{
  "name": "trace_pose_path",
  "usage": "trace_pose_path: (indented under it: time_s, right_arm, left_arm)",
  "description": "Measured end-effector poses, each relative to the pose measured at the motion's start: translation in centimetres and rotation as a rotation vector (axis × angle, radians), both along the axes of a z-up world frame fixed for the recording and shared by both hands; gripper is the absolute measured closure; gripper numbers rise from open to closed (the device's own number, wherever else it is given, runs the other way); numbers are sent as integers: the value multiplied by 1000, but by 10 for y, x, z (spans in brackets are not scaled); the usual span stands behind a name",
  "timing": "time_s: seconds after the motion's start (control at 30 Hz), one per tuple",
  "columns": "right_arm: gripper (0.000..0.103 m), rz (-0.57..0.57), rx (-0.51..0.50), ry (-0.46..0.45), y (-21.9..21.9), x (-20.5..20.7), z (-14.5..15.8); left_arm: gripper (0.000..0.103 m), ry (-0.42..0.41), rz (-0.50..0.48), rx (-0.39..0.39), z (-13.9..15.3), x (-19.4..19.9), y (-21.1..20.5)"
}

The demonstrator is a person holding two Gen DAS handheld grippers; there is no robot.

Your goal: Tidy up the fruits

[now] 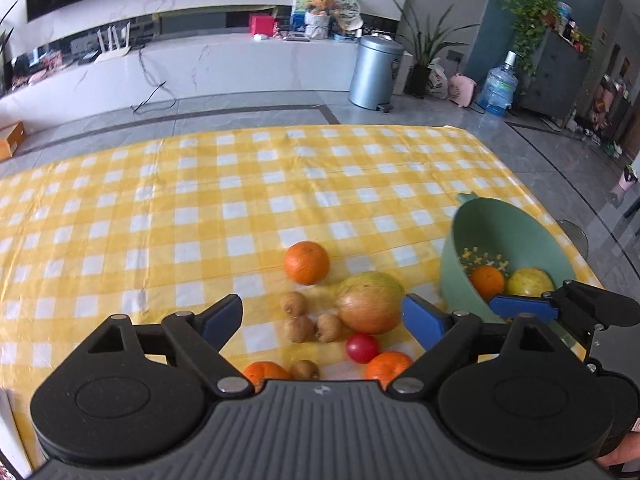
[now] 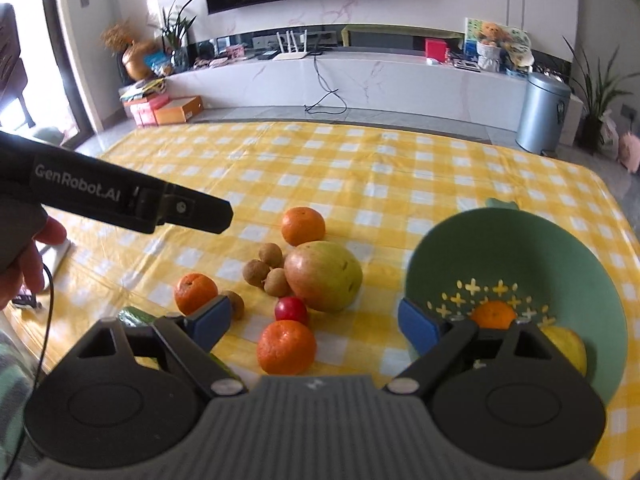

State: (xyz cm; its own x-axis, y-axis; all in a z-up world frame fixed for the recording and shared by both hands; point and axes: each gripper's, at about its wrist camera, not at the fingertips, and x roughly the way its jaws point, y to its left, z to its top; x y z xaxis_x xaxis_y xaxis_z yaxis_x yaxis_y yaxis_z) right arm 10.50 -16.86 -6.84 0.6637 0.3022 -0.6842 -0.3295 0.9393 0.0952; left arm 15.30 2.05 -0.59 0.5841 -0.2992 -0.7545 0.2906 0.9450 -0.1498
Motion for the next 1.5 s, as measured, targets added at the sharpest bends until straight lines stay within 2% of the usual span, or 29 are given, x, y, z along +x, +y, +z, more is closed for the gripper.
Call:
trace_pose_path:
  time_s: [0.2, 0.3, 0.57, 0.6, 0.63, 0.7, 0.8, 0.9, 1.07, 1.17, 1.4, 1.5]
  right_arm:
    - [16, 57, -77, -33, 15, 13, -8]
    - [16, 87, -113, -55, 21, 20, -11]
    - [30, 154, -202, -99, 34, 40, -25]
    - [30, 162, -208, -106, 36, 42, -26]
    - [33, 168, -213, -110, 37, 43, -28]
    - [36, 172, -216, -111, 38, 47, -31]
    - [37, 172, -217, -115, 39, 50, -35]
    - [37, 165, -226, -118, 40, 52, -40]
    - [37, 162, -223, -113, 42, 56, -46]
    - [37, 167, -238, -114, 44, 56, -50]
    - [38, 167, -234, -110, 43, 57, -54]
    - [41, 171, -252, -117, 44, 56, -56]
  left_arm:
    - [0, 82, 10, -47, -18, 10, 17]
    - [0, 158, 10, -54, -29, 15, 21]
    - [0, 249, 15, -124, -52, 22, 35]
    - [4, 255, 12, -133, -54, 22, 36]
    - [15, 259, 12, -139, -56, 22, 36]
    - [25, 262, 25, -140, -61, 21, 37]
    - [23, 223, 49, -140, -62, 17, 40]
    - [12, 215, 63, -169, -64, 15, 44]
    - [12, 235, 99, -131, -76, 12, 50]
    - [12, 266, 72, -123, -84, 12, 47]
    - [12, 239, 72, -118, -89, 6, 44]
    - [20, 229, 80, -136, -91, 5, 44]
